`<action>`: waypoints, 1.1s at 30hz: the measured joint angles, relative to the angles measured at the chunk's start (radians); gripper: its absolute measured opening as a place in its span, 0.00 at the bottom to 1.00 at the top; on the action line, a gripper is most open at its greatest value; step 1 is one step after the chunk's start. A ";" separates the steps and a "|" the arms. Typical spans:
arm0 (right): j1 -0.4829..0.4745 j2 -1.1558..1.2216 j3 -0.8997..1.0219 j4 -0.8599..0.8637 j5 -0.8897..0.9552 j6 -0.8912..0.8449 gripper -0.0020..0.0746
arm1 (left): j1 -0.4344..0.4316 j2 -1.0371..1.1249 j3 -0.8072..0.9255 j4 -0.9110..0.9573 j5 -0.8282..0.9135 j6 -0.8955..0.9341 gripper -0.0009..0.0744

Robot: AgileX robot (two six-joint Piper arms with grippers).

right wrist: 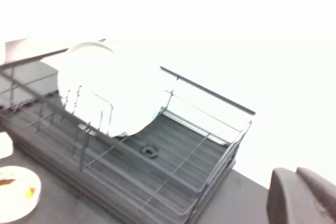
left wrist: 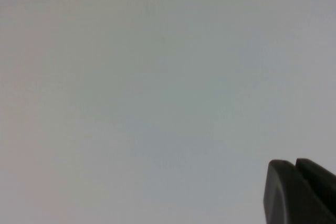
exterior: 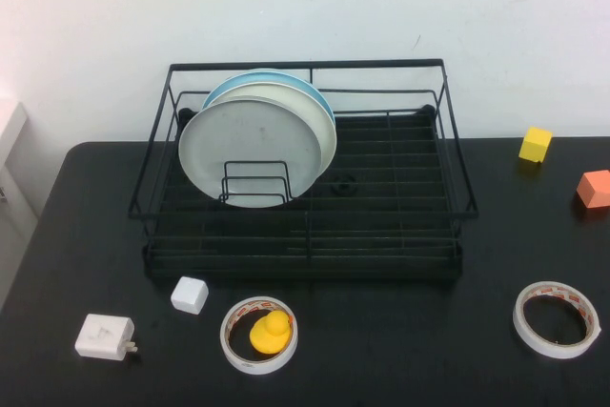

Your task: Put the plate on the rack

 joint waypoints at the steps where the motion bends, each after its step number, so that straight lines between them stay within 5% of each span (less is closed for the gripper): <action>1: 0.000 0.000 0.000 0.013 -0.002 -0.024 0.03 | 0.000 -0.019 0.000 0.000 0.000 0.001 0.01; 9: 0.000 0.000 0.001 0.022 0.266 -0.221 0.03 | 0.000 -0.226 0.022 0.000 0.005 0.088 0.01; 13: 0.000 0.000 0.001 -0.174 0.497 -0.198 0.03 | 0.000 -0.294 0.038 0.000 0.007 0.167 0.01; 16: 0.000 0.000 0.002 -0.464 0.559 -0.028 0.03 | 0.000 -0.306 0.041 0.000 -0.004 0.188 0.01; 22: 0.000 0.000 0.004 -1.174 0.484 0.626 0.03 | 0.000 -0.307 0.044 0.000 -0.019 0.161 0.01; 24: 0.000 0.000 -0.014 -1.272 0.439 0.735 0.03 | 0.000 -0.307 0.047 0.000 -0.019 0.136 0.01; 33: 0.000 -0.110 -0.113 -0.997 0.270 0.720 0.03 | 0.000 -0.307 0.052 0.000 -0.019 0.019 0.01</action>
